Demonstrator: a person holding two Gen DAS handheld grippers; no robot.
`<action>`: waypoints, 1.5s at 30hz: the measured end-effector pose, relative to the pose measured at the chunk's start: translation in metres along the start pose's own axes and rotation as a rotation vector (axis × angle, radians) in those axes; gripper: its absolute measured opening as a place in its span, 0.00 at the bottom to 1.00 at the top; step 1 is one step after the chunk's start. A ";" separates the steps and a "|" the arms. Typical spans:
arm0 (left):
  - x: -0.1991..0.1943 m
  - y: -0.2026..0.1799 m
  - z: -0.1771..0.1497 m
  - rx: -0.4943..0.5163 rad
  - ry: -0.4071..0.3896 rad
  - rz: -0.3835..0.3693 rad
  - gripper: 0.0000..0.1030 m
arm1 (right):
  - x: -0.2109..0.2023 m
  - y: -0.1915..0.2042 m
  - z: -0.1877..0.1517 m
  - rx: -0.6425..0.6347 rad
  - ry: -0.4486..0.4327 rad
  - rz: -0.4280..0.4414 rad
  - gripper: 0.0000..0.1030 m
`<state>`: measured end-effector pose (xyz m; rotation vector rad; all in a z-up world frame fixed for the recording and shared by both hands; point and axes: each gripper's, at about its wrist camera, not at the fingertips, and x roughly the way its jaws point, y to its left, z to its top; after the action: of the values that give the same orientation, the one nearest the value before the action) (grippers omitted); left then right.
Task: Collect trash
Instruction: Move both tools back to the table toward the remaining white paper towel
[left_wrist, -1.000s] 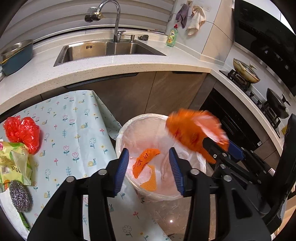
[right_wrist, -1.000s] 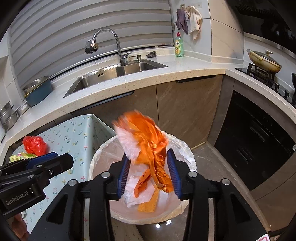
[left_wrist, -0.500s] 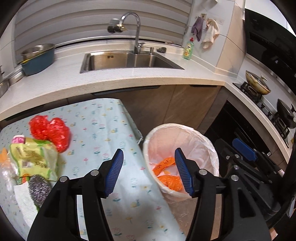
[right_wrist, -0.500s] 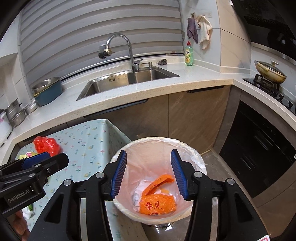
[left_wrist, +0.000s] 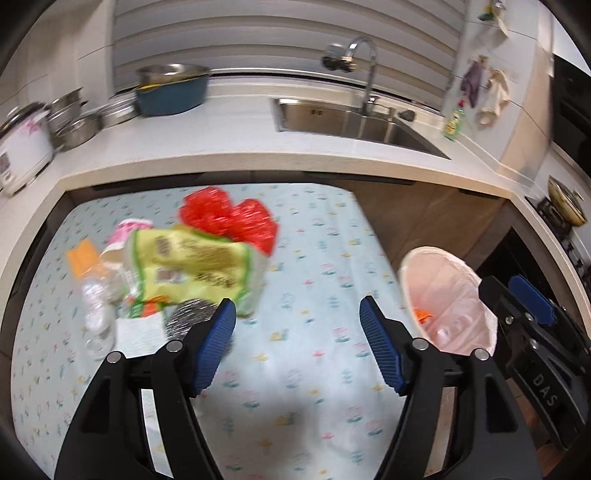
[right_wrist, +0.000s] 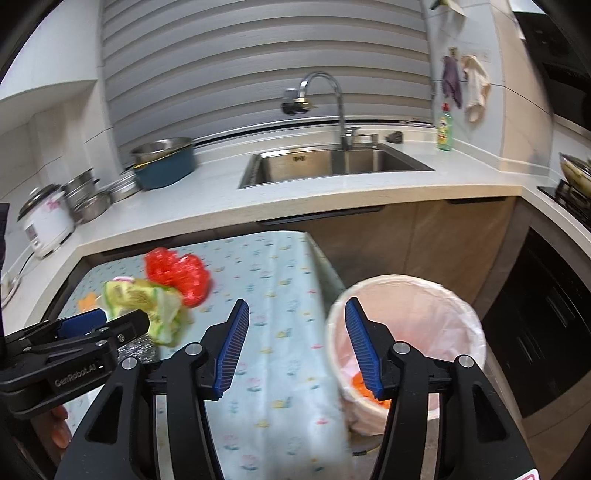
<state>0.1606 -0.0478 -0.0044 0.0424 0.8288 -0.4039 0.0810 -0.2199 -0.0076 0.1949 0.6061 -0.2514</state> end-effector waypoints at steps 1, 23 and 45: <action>-0.001 0.009 -0.002 -0.010 0.004 0.014 0.64 | 0.000 0.009 -0.002 -0.012 0.004 0.013 0.52; 0.017 0.150 -0.064 -0.180 0.173 0.104 0.64 | 0.040 0.141 -0.046 -0.121 0.144 0.157 0.53; 0.023 0.171 -0.072 -0.216 0.212 -0.045 0.04 | 0.106 0.186 -0.063 -0.144 0.252 0.197 0.57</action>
<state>0.1862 0.1167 -0.0900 -0.1366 1.0806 -0.3539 0.1853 -0.0458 -0.1004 0.1465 0.8456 0.0092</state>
